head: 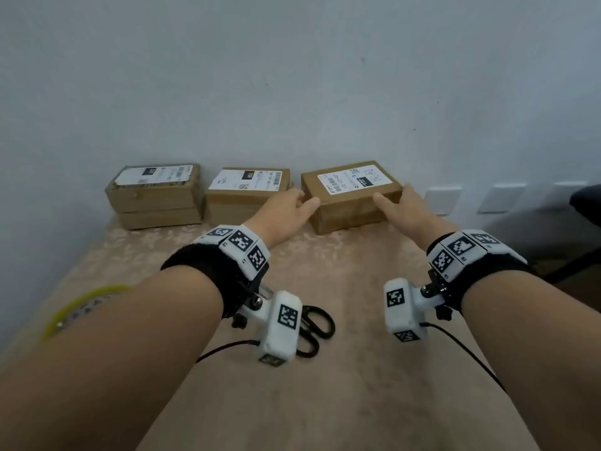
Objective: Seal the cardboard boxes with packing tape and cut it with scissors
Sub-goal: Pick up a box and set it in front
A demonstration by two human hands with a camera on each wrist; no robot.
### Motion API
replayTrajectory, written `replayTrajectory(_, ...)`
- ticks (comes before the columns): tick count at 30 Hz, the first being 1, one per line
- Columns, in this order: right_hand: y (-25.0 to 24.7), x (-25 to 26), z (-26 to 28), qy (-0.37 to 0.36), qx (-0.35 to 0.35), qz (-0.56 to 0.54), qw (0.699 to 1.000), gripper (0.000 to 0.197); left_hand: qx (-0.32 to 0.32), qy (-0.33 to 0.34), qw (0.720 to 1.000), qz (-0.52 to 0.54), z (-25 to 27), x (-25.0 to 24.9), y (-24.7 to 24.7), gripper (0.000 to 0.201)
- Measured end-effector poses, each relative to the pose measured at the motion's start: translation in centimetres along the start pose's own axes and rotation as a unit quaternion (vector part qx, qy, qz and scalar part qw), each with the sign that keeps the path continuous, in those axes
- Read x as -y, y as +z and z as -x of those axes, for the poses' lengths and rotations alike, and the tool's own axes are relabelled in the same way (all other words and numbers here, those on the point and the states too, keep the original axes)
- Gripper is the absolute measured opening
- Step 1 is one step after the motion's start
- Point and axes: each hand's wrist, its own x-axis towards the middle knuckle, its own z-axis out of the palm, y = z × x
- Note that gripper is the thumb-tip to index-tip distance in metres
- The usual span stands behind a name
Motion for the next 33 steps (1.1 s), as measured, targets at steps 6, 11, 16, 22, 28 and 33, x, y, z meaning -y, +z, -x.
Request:
replayTrajectory(6,1.2,0.0,-0.6,0.033,-0.022,-0.146,0.989,0.065,0.084,-0.047,0.987,0.129,-1.3,0.8,1.9,0.079)
replayTrajectory(11,0.4,-0.2,2.8,0.069,-0.059,-0.238,0.967,0.053,0.008,-0.086,0.973,0.216,1.8,0.4,1.4,0.052)
replayTrajectory(16,-0.9,0.2,8.7,0.057,-0.049,-0.288,0.955,0.057,-0.051,-0.089,0.959,0.265,7.3,-0.9,-0.6,0.033)
replayTrajectory(22,-0.5,2.3,15.6,0.048,0.019,-0.328,0.943,0.097,-0.114,-0.094,0.941,0.306,14.3,-0.9,-3.3,0.019)
replayTrajectory(28,2.3,3.2,21.3,0.067,0.131,-0.411,0.900,0.065,-0.153,-0.129,0.918,0.342,19.3,1.7,-3.9,0.017)
replayTrajectory(33,5.8,3.1,22.1,0.083,0.175,-0.397,0.897,0.069,-0.168,-0.149,0.924,0.308,19.9,4.8,-3.3,0.017)
